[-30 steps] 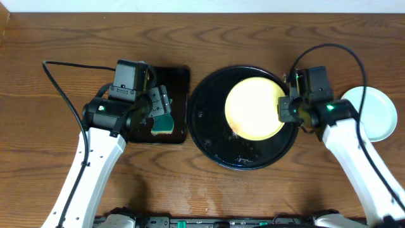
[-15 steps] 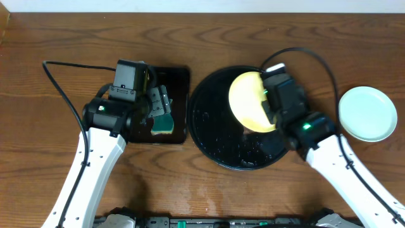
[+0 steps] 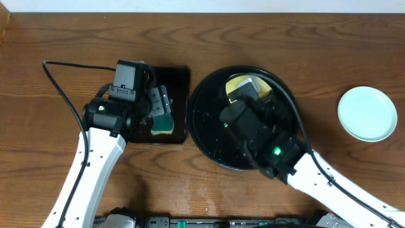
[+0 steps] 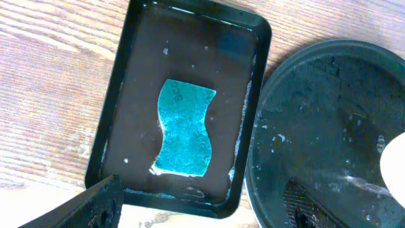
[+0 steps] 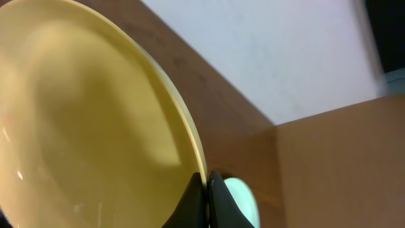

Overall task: Clean dirty plates on tray and stack at the side
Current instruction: 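Lift the yellow plate off the round tray with the right gripper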

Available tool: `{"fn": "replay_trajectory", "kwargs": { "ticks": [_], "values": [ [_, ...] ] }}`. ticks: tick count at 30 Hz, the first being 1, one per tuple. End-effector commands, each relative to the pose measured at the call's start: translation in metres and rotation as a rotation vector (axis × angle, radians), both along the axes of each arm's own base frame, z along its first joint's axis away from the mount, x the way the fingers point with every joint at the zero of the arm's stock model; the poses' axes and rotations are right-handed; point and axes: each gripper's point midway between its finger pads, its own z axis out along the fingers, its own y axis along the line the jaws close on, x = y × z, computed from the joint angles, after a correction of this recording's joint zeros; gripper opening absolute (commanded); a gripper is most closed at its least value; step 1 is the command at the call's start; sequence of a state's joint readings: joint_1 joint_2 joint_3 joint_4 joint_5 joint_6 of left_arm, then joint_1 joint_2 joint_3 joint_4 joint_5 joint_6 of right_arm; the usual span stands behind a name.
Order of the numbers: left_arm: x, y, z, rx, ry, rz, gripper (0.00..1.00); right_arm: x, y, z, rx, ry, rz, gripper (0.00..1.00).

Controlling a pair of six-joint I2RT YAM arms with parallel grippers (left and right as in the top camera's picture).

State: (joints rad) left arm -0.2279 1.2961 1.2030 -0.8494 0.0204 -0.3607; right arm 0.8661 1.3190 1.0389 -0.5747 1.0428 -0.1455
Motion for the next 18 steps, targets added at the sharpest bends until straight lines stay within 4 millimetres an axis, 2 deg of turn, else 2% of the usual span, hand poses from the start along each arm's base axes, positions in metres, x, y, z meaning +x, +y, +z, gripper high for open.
{"fn": "replay_trajectory", "kwargs": {
  "ticks": [1,8,18],
  "values": [
    [0.003,0.001,0.008,0.003,-0.021,-0.005,0.82,-0.01,0.001,0.027,-0.05,-0.097,-0.026,0.01],
    [0.003,0.001,0.008,0.004,-0.021,-0.006,0.82,-0.026,0.015,0.04,-0.116,-0.155,0.003,0.01],
    [0.003,0.001,0.008,0.003,-0.021,-0.005,0.82,-0.032,0.018,0.047,-0.168,-0.18,0.005,0.01]
  ]
}}
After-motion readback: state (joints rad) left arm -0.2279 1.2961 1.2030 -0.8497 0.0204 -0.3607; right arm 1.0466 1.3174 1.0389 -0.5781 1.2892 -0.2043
